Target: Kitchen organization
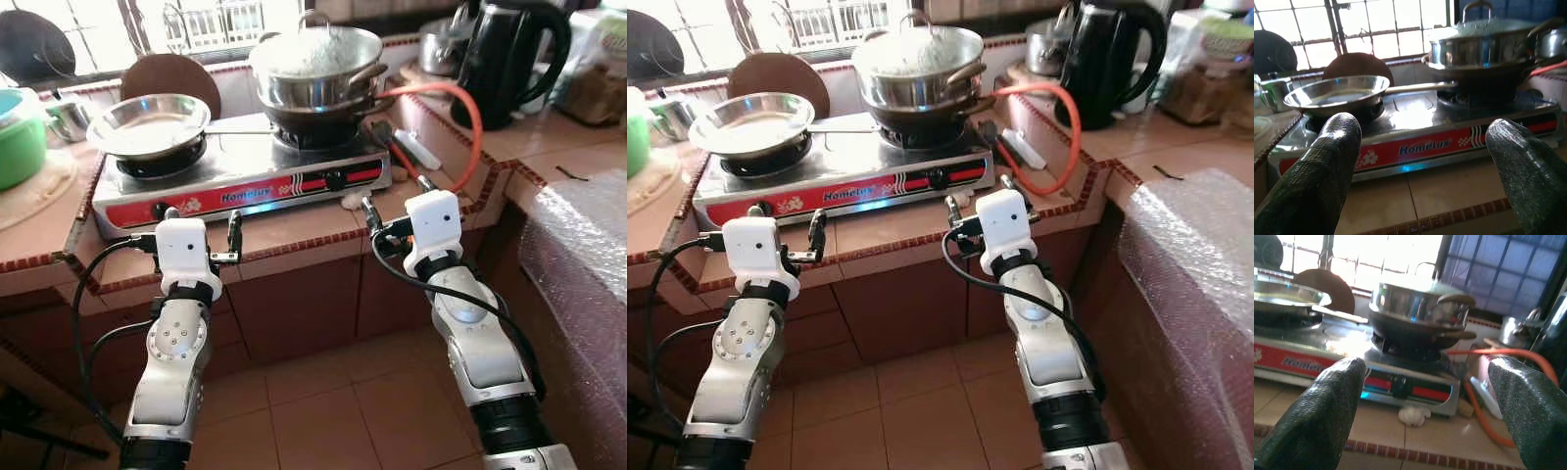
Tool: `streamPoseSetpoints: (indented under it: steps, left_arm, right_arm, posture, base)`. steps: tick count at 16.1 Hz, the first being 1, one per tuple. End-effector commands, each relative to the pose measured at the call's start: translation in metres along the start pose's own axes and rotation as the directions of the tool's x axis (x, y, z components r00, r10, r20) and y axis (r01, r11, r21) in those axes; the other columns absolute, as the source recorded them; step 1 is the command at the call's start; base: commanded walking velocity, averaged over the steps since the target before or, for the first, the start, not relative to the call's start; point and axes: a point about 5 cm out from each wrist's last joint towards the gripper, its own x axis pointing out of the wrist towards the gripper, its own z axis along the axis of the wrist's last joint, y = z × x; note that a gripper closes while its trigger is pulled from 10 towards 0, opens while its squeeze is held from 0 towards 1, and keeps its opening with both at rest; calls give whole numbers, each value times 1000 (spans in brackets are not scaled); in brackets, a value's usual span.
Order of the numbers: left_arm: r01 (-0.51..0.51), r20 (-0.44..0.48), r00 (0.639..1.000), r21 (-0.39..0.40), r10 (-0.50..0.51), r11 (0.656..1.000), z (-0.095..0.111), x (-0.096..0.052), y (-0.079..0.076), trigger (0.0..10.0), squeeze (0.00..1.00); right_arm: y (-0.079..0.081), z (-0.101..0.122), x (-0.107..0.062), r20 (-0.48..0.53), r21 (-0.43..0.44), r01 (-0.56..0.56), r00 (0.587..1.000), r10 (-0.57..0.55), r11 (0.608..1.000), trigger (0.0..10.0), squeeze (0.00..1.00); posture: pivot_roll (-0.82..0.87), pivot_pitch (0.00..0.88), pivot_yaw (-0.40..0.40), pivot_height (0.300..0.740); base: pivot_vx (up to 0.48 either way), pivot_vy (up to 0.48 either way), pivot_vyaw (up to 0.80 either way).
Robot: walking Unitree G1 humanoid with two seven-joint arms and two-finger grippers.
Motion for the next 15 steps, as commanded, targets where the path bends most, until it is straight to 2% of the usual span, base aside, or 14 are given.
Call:
streamPoseSetpoints:
  steps: [1, 4, 5, 6, 7, 8, 9, 11, 12, 13, 14, 15]
  left_arm:
    - [-4, -50, 999, 22, 5, 1000, -13, -1, 5, 10000, 0]
    - [-66, -260, 964, -31, 56, 997, -64, -11, 18, 10000, 0]
    - [-65, -362, 931, -36, 48, 997, -89, -23, 19, 10000, 0]
    - [-56, -409, 912, -49, 31, 997, -100, -30, 18, 10000, 0]
    - [-37, -499, 867, -78, -7, 996, -122, -44, 14, 10000, 0]
    - [-26, -589, 806, -138, -61, 990, -142, -60, 6, 10000, 0]
    - [-33, -613, 786, -160, -74, 987, -147, -64, 4, 10000, 0]
    - [13, -701, 704, -155, -119, 988, -169, -83, -1, 10000, 0]
    - [32, -727, 675, -142, -126, 989, -175, -90, -2, 10000, 0]
    - [60, -775, 615, -139, -146, 988, -184, -102, -4, 10000, 0]
    - [99, -824, 541, -137, -169, 986, -195, -118, -5, 10000, 0]
    - [100, -840, 514, -139, -171, 985, -198, -125, -6, 10000, 0]
  right_arm:
    - [4, -3, 1, -8, -2, -18, 1000, 18, 1000, 10000, 0]
    - [14, -31, -3, -105, 24, -81, 991, 83, 996, 10000, 0]
    - [20, -49, -9, -171, 40, -103, 979, 109, 994, 10000, 0]
    - [22, -59, -13, -203, 49, -111, 972, 119, 993, 10000, 0]
    - [25, -78, -23, -254, 55, -126, 958, 135, 991, 10000, 0]
    - [29, -98, -35, -312, 55, -145, 937, 155, 988, 10000, 0]
    - [31, -105, -39, -341, 59, -148, 927, 160, 987, 10000, 0]
    - [36, -136, -58, -490, 70, -163, 854, 177, 984, 10000, 0]
    - [37, -144, -65, -535, 82, -160, 826, 179, 984, 10000, 0]
    - [36, -159, -78, -613, 92, -125, 774, 156, 988, 10000, 0]
    - [35, -178, -103, -720, 105, -92, 680, 139, 990, 10000, 0]
    - [35, -186, -115, -763, 106, -90, 631, 139, 990, 10000, 0]
  posture:
    - [-208, 18, 61, 740]
    - [-198, 15, 60, 740]
    - [-194, 12, 58, 740]
    - [-195, 7, 57, 740]
    - [-194, 4, 56, 740]
    - [-189, 3, 56, 740]
    - [-191, 3, 57, 740]
    - [-191, 3, 54, 740]
    - [-191, 4, 55, 740]
    - [-190, 2, 60, 740]
    - [-183, 0, 60, 740]
    - [-176, 0, 53, 740]
  base:
    - [0, 0, 0]
    - [0, 0, 0]
    - [0, 0, 0]
    - [0, 0, 0]
    - [0, 0, 0]
    - [0, 0, 0]
    - [0, 0, 0]
    - [0, 0, 0]
    - [0, 0, 0]
    - [0, 0, 0]
    - [0, 0, 0]
    - [0, 0, 0]
